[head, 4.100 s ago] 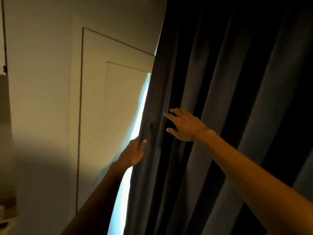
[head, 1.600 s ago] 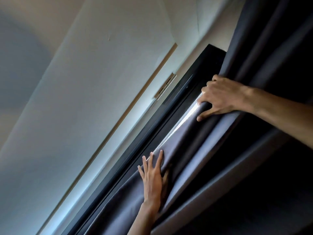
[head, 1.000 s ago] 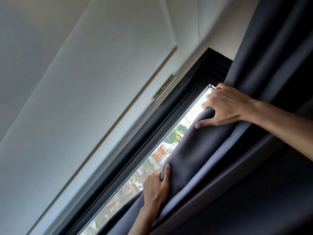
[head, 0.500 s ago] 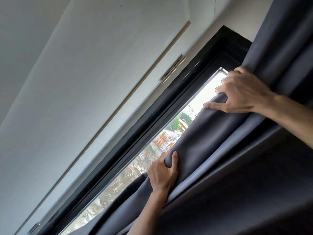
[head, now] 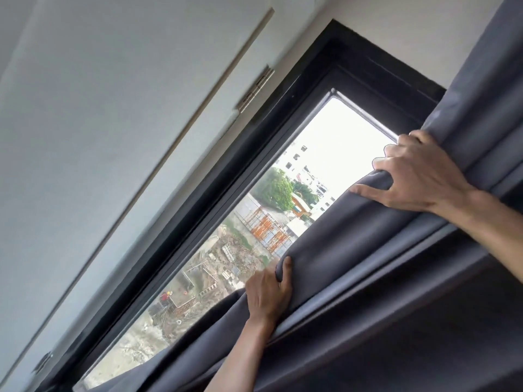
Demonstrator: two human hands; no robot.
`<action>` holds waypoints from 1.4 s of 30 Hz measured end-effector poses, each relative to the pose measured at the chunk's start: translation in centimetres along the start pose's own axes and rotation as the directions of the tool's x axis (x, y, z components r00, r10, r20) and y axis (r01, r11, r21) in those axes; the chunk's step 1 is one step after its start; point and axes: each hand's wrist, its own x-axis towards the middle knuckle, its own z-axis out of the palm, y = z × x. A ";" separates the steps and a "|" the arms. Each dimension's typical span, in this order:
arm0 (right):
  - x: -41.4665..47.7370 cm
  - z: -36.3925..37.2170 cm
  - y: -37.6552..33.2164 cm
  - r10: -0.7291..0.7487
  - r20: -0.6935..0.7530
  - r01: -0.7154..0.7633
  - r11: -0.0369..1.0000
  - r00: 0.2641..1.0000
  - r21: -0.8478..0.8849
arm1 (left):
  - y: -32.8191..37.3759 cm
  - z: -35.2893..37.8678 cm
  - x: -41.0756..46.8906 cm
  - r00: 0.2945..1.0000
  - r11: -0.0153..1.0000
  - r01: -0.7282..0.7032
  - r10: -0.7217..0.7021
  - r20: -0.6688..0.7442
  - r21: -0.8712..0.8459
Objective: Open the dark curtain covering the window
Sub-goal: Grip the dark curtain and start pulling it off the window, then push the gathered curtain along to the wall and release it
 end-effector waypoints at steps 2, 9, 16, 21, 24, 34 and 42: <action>-2.4 -0.1 0.4 0.018 0.028 -0.018 1.000 0.999 0.000 | 0.7 1.1 -1.7 0.998 0.997 -0.069 0.069 -0.003 0.031; -9.5 -1.5 1.5 0.018 0.093 -0.020 1.000 0.996 0.018 | 2.1 2.6 -7.1 0.968 0.950 -0.249 0.239 0.078 0.187; -18.1 -2.7 2.8 0.027 0.138 -0.029 0.999 0.990 0.016 | 5.3 4.7 -14.5 0.937 0.920 -0.344 0.323 0.132 0.188; -23.6 -3.1 3.6 0.020 0.150 -0.021 1.000 0.988 0.010 | 8.0 6.7 -19.7 0.960 0.940 -0.277 0.266 0.081 0.200; -26.5 -2.9 4.1 0.030 0.139 -0.032 0.999 0.990 0.011 | 9.6 8.2 -22.2 0.976 0.956 -0.217 0.210 0.058 0.199; -33.6 -1.6 5.2 0.085 0.153 -0.086 0.996 0.985 0.000 | 12.7 13.1 -28.1 0.993 0.986 -0.107 0.100 0.063 0.127; -37.5 0.2 5.6 0.132 0.199 -0.123 0.991 0.971 -0.058 | 13.7 17.9 -30.6 0.991 0.974 -0.070 0.043 0.128 0.216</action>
